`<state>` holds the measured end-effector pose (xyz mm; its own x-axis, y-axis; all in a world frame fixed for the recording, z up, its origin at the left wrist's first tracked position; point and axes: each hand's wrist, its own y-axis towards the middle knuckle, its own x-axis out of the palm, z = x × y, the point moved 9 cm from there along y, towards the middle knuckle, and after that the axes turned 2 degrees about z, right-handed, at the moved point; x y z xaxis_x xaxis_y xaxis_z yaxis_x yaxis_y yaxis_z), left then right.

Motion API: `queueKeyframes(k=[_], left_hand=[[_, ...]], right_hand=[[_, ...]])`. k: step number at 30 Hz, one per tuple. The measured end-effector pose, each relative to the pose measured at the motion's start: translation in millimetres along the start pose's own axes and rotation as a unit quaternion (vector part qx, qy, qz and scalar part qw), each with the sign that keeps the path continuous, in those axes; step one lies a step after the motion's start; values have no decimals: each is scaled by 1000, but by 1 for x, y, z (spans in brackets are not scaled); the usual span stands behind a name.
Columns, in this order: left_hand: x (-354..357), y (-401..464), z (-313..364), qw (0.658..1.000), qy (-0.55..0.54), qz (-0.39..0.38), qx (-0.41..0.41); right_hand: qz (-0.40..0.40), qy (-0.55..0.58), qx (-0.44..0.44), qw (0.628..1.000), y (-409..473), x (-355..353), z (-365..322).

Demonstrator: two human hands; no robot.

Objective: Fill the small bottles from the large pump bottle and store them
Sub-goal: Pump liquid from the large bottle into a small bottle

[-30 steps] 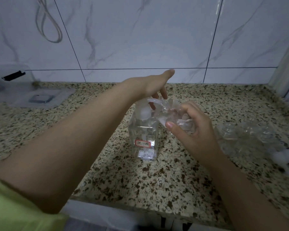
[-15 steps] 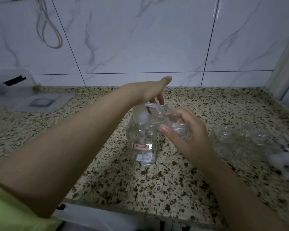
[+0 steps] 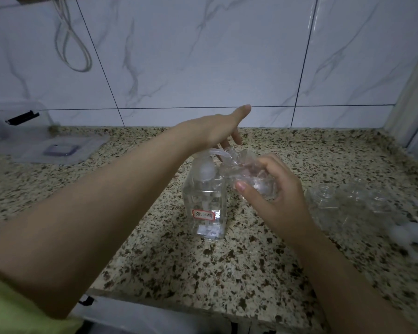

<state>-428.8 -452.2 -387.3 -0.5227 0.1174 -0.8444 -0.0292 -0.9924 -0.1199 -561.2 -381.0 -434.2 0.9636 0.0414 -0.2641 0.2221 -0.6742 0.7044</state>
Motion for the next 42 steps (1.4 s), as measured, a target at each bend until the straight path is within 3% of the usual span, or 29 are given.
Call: queueKeyframes(k=[21, 25, 37, 42], left_hand=[[-6, 0, 6, 1000, 6, 24, 11], [1, 3, 3, 1000, 26, -7, -4], [1, -1, 5, 1000, 10, -7, -1], [-5, -3, 8, 1000, -11, 24, 9]], right_hand=[[-1, 4, 16, 1000, 0, -1, 6], [-19, -16, 12, 1000, -1, 3, 7], [8, -9, 5, 1000, -1, -2, 5], [12, -12, -9, 1000, -1, -3, 4]])
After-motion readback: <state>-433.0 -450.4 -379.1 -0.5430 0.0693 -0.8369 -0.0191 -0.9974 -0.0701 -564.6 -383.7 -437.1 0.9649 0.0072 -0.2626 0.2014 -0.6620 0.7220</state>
